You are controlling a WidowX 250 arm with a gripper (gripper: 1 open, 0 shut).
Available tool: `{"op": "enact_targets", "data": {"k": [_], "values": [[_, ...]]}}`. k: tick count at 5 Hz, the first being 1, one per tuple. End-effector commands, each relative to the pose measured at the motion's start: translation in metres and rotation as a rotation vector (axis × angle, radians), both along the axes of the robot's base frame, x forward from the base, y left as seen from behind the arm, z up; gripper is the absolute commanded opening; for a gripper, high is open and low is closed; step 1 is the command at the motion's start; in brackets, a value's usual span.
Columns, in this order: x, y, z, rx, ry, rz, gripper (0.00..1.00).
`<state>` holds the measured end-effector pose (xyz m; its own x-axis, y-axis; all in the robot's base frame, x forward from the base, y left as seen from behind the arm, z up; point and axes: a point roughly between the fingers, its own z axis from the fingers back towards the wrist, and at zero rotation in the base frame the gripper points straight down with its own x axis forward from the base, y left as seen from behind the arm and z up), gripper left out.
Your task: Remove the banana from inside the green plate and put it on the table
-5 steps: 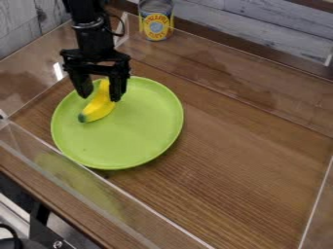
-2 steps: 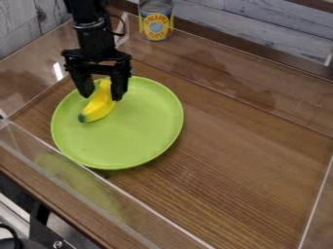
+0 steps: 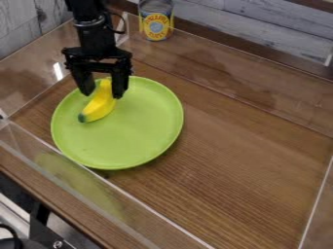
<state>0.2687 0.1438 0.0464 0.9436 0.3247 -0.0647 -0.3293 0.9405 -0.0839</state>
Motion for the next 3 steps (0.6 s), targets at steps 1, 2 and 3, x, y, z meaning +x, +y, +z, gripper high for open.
{"op": "enact_targets", "data": {"k": [1, 2, 3], "values": [[0.0072, 0.0039, 0.0125, 0.022, -0.037, 0.002, 1.0], [0.0073, 0.0025, 0.0122, 0.019, -0.034, 0.002, 1.0], [0.0075, 0.0027, 0.003, 0.023, -0.025, 0.006, 1.0]]}}
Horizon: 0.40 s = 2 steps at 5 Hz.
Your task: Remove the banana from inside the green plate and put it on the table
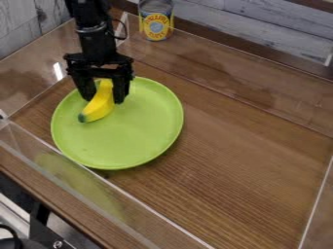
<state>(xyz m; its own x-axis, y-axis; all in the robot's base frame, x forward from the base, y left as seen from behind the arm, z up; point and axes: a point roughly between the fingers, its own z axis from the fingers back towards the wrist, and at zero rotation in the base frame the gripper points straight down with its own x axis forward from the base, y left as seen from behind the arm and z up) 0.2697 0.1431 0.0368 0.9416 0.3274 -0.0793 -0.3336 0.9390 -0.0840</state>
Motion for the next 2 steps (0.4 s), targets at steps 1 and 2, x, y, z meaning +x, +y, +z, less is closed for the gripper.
{"op": "enact_targets", "data": {"k": [1, 2], "values": [[0.0067, 0.0025, 0.006, 0.033, -0.035, 0.004, 0.0], [0.0064, -0.0008, 0.0069, 0.037, -0.036, -0.003, 0.0]]}}
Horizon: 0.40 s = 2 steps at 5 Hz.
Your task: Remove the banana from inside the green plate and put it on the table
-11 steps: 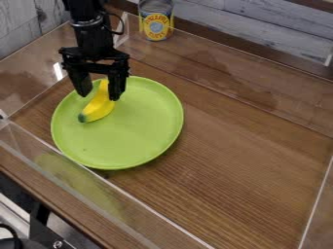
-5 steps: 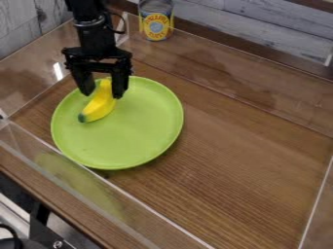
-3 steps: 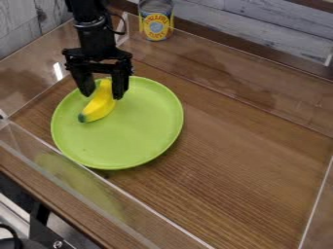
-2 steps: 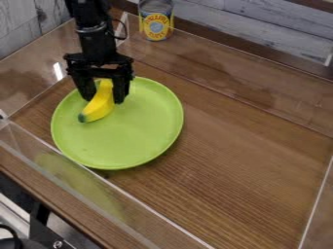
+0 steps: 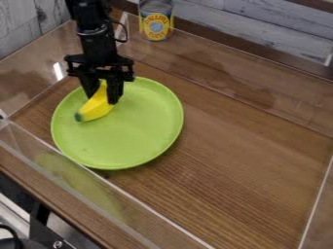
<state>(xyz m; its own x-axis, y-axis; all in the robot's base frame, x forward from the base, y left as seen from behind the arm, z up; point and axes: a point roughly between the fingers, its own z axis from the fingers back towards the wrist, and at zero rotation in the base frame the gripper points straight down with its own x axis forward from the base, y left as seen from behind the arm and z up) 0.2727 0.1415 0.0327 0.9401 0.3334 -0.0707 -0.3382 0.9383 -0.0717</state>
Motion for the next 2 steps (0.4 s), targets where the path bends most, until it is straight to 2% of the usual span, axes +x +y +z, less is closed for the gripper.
{"op": "enact_targets", "data": {"k": [1, 2], "values": [[0.002, -0.007, 0.027, 0.021, -0.044, -0.031, 0.0], [0.001, -0.016, 0.045, 0.018, -0.059, -0.054, 0.0]]}}
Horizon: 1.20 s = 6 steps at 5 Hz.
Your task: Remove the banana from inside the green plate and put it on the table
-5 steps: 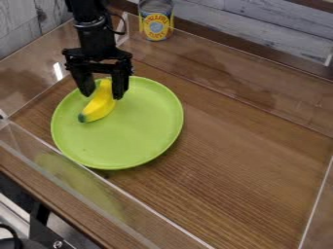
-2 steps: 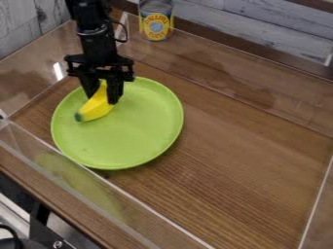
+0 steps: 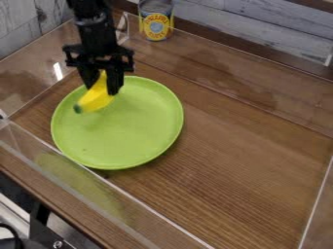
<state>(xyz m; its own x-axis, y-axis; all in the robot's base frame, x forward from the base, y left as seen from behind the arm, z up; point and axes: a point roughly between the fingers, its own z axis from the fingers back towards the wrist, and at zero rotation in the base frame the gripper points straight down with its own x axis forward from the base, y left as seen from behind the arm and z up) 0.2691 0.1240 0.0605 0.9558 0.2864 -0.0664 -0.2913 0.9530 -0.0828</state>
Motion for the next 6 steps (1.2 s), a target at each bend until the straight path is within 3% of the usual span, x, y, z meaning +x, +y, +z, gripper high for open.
{"op": "enact_targets", "data": {"k": [1, 2, 3, 6], "values": [[0.006, -0.019, 0.046, 0.02, -0.09, -0.041, 0.0], [0.005, -0.041, 0.068, 0.013, -0.12, -0.089, 0.0], [0.0, -0.057, 0.078, 0.001, -0.127, -0.128, 0.0], [-0.016, -0.114, 0.094, -0.029, -0.131, -0.247, 0.0]]}}
